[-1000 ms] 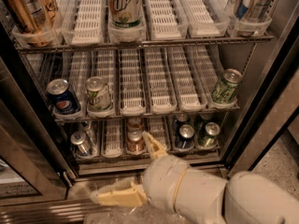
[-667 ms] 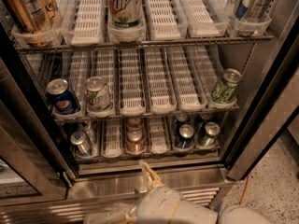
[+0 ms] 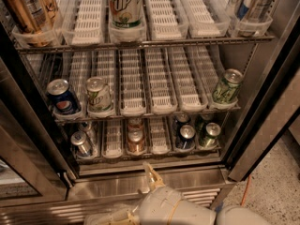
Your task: Pick orange can from bottom shelf of fridge
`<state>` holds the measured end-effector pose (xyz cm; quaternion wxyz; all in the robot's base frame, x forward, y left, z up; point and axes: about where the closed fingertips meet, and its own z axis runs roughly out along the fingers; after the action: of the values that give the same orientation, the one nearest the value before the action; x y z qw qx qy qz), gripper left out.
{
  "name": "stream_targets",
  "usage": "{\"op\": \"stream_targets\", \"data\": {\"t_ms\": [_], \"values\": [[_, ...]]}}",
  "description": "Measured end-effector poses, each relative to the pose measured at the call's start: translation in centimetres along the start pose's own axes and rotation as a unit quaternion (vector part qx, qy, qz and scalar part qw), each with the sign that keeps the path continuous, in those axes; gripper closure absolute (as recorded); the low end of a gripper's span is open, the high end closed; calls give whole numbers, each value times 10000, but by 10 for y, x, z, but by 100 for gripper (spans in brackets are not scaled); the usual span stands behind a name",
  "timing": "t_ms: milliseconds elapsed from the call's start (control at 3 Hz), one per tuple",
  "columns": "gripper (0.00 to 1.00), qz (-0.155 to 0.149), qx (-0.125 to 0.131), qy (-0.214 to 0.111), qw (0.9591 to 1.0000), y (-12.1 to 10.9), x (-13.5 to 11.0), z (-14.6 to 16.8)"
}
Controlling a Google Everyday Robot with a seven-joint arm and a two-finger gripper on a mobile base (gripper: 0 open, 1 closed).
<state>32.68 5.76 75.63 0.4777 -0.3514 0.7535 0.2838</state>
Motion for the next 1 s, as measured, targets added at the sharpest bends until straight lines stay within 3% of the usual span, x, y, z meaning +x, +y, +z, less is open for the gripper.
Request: {"op": "stream_targets", "data": {"t_ms": [333, 667, 1000], "values": [[0, 131, 354, 14, 9993, -20, 20, 4], [0, -5, 682, -24, 9977, -47, 44, 9], [0, 187, 800, 23, 9966, -59, 63, 12]]}}
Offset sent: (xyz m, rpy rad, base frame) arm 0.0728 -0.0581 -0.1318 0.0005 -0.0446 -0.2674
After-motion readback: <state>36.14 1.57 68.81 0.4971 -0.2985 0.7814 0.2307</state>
